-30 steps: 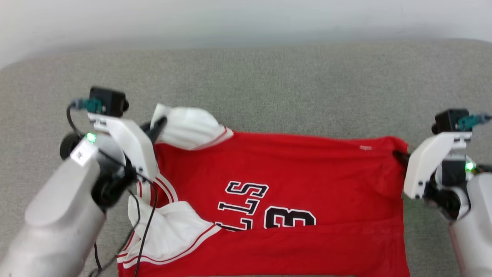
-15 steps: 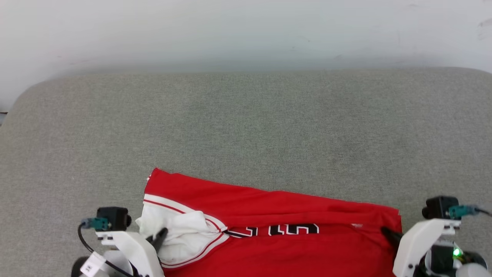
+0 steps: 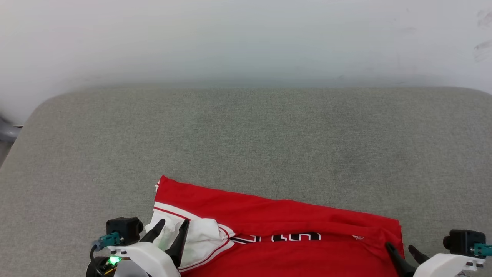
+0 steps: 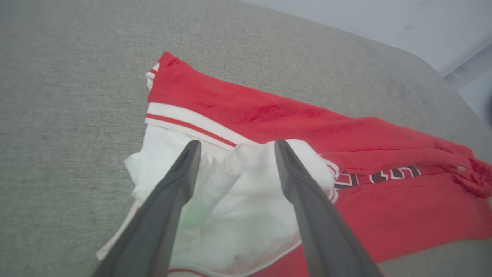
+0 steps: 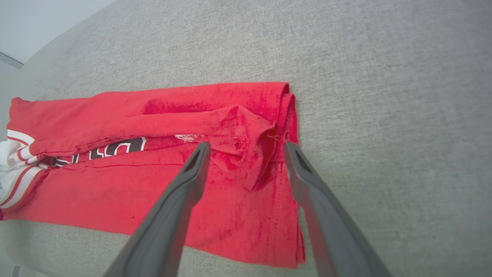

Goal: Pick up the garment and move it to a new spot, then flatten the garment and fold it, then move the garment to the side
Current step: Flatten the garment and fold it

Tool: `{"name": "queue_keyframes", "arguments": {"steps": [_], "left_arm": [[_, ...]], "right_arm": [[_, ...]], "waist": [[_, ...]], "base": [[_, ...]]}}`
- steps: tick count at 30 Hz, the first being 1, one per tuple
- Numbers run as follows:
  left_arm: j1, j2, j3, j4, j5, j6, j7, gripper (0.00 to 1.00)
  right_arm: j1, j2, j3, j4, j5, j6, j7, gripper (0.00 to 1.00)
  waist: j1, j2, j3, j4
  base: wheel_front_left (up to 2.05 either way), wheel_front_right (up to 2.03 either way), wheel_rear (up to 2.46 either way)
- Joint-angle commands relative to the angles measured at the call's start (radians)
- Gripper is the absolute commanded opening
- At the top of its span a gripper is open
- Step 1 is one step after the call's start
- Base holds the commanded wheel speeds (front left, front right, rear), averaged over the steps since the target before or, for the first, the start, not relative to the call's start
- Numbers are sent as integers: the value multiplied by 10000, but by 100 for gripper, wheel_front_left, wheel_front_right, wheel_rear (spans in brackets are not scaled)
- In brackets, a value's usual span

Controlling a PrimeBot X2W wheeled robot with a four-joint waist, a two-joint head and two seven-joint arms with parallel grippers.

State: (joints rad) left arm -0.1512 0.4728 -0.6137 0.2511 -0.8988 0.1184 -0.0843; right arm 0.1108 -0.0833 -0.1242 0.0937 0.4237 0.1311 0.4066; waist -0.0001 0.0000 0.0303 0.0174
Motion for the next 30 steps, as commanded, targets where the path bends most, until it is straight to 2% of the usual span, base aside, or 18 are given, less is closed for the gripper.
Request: {"name": "queue_keyframes", "arguments": {"steps": [1,4,6,15,20,27,28,30], "left_arm": [[-19,-45,19,-136,197,115,-309,100],[-60,-56,54,-338,521,310,-764,100],[-65,-71,157,-669,918,699,-1223,100],[-202,3,514,-1701,1888,1465,-1690,100],[-170,47,629,-2222,2209,1688,-1744,100],[-214,25,715,-2541,2328,1773,-1766,100],[-226,18,724,-2547,2338,1765,-1765,100],[-226,7,748,-2536,2353,1785,-1770,100]], "right_arm": [[206,43,-169,-231,-87,-8,129,100],[224,30,-439,-467,-163,-8,425,100],[16,-111,-858,-547,-277,-8,893,100],[-664,-364,-1187,24,-545,-8,2055,100],[-1090,-495,-953,785,-525,-8,2579,100],[-1335,-293,-520,2172,-245,-6,3166,100],[-1349,-239,-478,2367,-187,-5,3296,63],[-1439,-201,-385,2544,-123,-3,3317,6]], "waist": [[1,0,-120,22],[1,0,-188,33],[1,0,-240,41],[1,0,-34,360],[1,0,216,595],[1,0,490,842],[1,0,506,860],[1,0,530,886]], "base": [[0,0,0],[0,0,0],[0,0,0],[0,0,0],[0,0,0],[0,0,0],[0,0,0],[0,0,0]]}}
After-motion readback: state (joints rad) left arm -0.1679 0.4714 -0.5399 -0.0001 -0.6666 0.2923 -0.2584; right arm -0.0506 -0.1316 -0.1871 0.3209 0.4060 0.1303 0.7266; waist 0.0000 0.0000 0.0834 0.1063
